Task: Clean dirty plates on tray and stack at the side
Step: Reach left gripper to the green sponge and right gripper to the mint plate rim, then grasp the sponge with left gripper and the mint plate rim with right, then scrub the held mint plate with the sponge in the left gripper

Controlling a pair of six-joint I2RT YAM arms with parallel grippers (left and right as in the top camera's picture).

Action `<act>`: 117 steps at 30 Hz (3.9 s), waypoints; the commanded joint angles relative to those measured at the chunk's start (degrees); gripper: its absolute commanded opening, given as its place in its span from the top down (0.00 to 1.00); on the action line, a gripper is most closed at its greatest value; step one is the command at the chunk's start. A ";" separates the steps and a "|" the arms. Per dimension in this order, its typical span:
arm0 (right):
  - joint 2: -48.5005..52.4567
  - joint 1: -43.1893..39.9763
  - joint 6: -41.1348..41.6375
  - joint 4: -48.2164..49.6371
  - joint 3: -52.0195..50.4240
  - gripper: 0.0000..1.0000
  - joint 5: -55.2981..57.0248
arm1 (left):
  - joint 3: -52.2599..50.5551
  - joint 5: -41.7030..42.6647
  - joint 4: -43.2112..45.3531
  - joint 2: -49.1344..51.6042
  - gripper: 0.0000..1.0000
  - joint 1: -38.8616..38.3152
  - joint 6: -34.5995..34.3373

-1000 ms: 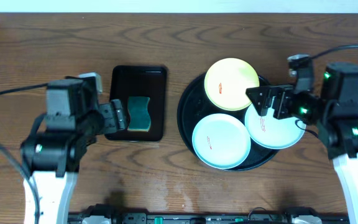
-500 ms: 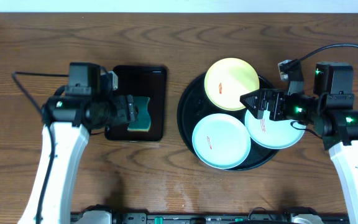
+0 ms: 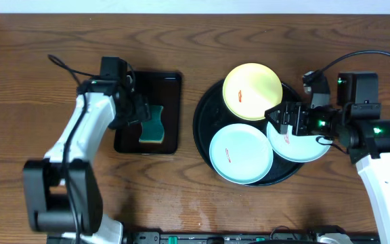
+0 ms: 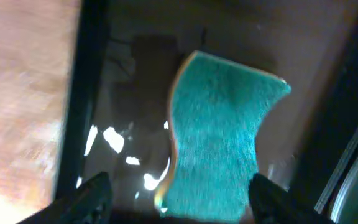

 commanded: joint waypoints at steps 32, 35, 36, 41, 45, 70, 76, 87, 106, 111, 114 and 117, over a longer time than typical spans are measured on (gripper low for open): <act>8.50 10.56 7.76 -6.82 -6.38 0.59 20.96 | 2.60 -2.78 -3.45 -5.51 0.92 -5.99 -0.48; 12.07 10.64 8.46 -5.11 -9.11 0.64 20.37 | 2.60 -2.75 -5.57 -9.55 0.93 -5.99 -0.50; 13.29 10.64 8.46 -4.61 -9.88 0.64 20.15 | 2.60 -2.73 -6.25 -10.58 0.92 -5.99 -0.50; 19.23 10.64 8.46 -1.99 -12.76 0.68 19.74 | 2.60 0.28 -7.96 -13.27 0.93 -5.99 -0.48; 22.62 10.62 8.48 3.08 -14.58 0.71 18.05 | 2.60 4.50 -7.89 -13.33 0.92 -5.99 -0.50; 27.34 10.64 24.46 20.65 -16.98 0.99 23.17 | 2.51 9.46 -5.92 -13.18 0.93 -12.11 -1.77; 27.34 10.62 24.46 20.63 -16.98 0.99 23.17 | 0.46 9.46 1.77 -11.28 0.92 -19.87 -8.61; 27.34 10.62 24.46 20.68 -16.98 0.99 22.99 | 0.26 13.62 16.98 4.35 0.92 -32.41 -19.21; 27.34 10.62 23.85 20.37 -16.98 0.99 21.90 | 4.48 -18.21 3.04 19.34 0.93 -33.88 -20.59; 27.34 10.62 23.85 20.39 -16.98 0.99 21.90 | 8.76 -27.47 -3.02 19.34 0.92 -33.88 -20.09; 27.34 10.62 23.85 20.37 -16.98 0.99 21.90 | 8.79 -26.38 -1.77 19.39 0.93 -33.83 -19.76; 27.34 10.62 23.85 20.39 -16.98 0.99 21.90 | 8.79 -18.86 0.85 19.47 0.92 -34.01 -19.74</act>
